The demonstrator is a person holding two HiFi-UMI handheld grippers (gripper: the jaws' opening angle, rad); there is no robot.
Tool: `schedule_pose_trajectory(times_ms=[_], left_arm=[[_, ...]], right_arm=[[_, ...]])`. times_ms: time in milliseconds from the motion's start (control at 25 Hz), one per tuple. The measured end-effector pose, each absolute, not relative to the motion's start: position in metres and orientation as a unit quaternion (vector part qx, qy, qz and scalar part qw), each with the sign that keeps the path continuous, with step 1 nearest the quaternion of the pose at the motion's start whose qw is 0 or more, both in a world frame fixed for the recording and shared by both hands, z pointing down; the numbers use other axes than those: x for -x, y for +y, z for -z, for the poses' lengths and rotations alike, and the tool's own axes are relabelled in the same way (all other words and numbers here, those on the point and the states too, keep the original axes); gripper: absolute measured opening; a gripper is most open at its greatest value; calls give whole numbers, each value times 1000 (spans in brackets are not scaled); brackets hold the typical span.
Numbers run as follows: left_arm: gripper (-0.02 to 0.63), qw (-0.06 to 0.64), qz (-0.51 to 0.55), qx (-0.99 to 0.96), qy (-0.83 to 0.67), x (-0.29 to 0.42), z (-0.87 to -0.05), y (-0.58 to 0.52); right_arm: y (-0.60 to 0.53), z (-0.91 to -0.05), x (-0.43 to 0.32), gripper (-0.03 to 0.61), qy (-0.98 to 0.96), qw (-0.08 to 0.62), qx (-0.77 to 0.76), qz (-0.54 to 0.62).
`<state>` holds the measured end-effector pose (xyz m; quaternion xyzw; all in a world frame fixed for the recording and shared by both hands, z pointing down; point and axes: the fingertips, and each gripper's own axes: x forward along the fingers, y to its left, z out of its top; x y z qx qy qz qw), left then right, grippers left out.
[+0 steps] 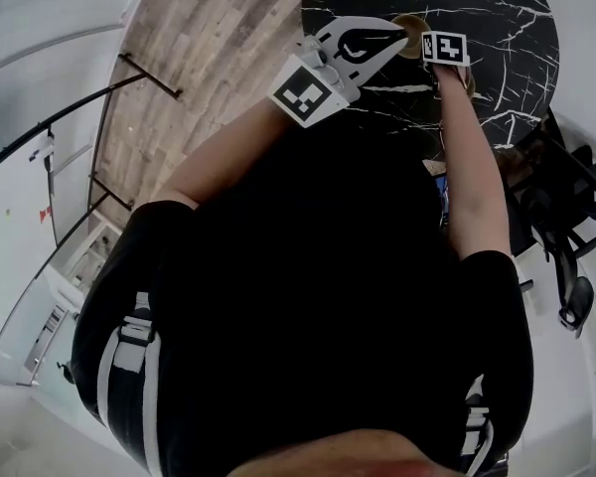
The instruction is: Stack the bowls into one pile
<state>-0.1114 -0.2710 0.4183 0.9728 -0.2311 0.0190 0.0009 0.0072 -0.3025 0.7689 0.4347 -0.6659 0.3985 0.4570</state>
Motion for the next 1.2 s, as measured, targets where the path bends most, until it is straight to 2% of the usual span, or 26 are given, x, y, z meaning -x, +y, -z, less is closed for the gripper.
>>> schedule_pose_trajectory(times_ms=[200,640,1000,1200], left_arm=[[3,8,-28,-971,-235,118,-425,-269],[3,9,-20,-973,-228,113,-419,-254],[3,13,-15,-980,-197,76,-410,-232],[3,12,-8,-984,-177,45,-405,-221]], right_arm=[[-304,-768,-5,23,-665,447,-433,-413],[-299,-739,-10,11,-672,372,-447,-459],[-287,-705,-39,12,-672,312,-468,-482],[-279,-686,-68,11,-673,303,-477,-476]])
